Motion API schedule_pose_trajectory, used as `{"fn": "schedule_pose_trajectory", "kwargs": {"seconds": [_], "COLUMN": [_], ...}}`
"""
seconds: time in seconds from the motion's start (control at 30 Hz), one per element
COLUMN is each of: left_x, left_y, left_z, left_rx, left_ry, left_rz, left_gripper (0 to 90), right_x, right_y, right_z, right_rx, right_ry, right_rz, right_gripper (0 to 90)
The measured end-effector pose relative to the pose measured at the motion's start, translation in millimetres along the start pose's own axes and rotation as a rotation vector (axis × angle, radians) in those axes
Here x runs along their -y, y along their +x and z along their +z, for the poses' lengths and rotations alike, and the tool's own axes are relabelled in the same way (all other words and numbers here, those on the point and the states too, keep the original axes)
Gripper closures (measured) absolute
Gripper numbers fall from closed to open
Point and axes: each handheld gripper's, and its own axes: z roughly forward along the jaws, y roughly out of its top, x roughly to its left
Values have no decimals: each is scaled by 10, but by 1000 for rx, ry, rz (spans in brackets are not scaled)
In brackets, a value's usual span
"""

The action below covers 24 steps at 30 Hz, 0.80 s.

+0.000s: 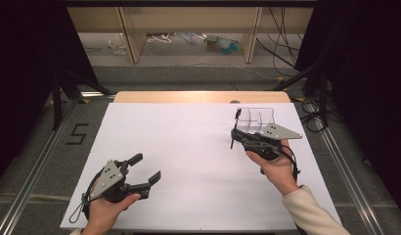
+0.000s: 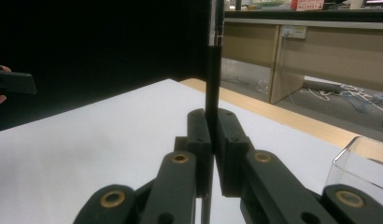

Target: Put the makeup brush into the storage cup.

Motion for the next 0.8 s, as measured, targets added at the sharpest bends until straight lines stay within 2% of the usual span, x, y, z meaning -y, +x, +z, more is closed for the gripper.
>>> {"fn": "schedule_pose_trajectory", "kwargs": {"seconds": [0.03, 0.2, 0.27, 0.4, 0.43, 0.5, 0.6, 0.67, 0.7, 0.8], "left_x": [1, 2, 2, 2, 2, 2, 2, 2, 2, 2], "left_y": [-1, 0, 1, 3, 3, 2, 1, 0, 0, 1], "left_z": [2, 4, 2, 2, 2, 3, 3, 3, 2, 3], "left_rx": [1, 0, 0, 0, 1, 1, 0, 1, 0, 0], "left_ry": [0, 2, 1, 0, 0, 0, -1, -1, -1, 1], "left_rz": [-3, -3, -1, 0, -1, -1, -2, -2, -2, -1], "left_gripper": [156, 156, 156, 156, 156, 156, 156, 156, 156, 156], "right_x": [-5, -2, -9, -19, -27, -31, -34, -34, -33, -33], "right_y": [-1, -27, -53, -62, -81, -90, -98, -117, -111, -123], "right_z": [-15, -14, -16, -10, -15, -19, -24, -16, -19, -12], "right_rx": [-7, 3, 13, 19, 20, 25, 20, 34, 23, 29], "right_ry": [28, 20, 14, 3, 10, 12, 23, 6, 9, 0], "right_rz": [10, 13, -4, 12, -3, -5, 10, -7, 13, 15], "right_gripper": [860, 859, 860, 859, 860, 859, 860, 859, 860, 860]}}
